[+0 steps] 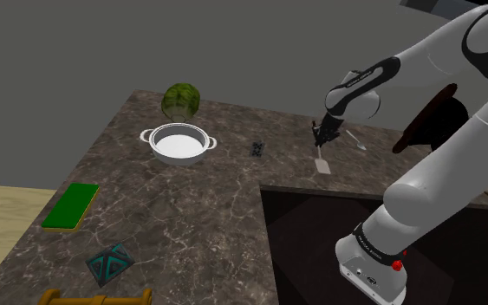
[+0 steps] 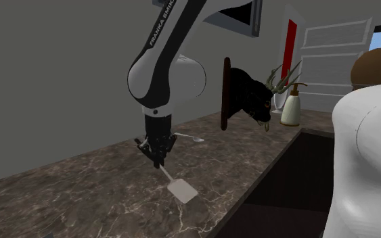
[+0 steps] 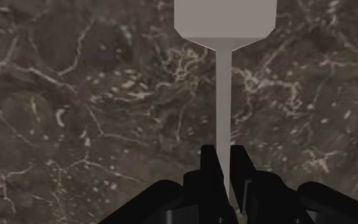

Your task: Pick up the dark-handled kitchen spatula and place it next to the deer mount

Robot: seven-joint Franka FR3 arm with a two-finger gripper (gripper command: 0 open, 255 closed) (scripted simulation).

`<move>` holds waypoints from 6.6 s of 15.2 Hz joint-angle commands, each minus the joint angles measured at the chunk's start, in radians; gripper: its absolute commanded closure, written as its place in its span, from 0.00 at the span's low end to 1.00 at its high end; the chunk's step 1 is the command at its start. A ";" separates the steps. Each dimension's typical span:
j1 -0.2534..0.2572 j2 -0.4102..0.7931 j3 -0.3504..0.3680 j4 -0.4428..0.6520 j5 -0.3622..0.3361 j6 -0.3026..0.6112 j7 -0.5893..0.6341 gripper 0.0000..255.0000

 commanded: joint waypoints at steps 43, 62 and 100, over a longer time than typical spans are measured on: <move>-0.013 -0.329 0.053 0.325 -0.088 -0.646 0.073 1.00; -0.005 -0.322 0.068 0.587 -0.076 -0.901 0.066 1.00; -0.356 0.434 -0.202 1.759 0.269 -1.374 -0.440 1.00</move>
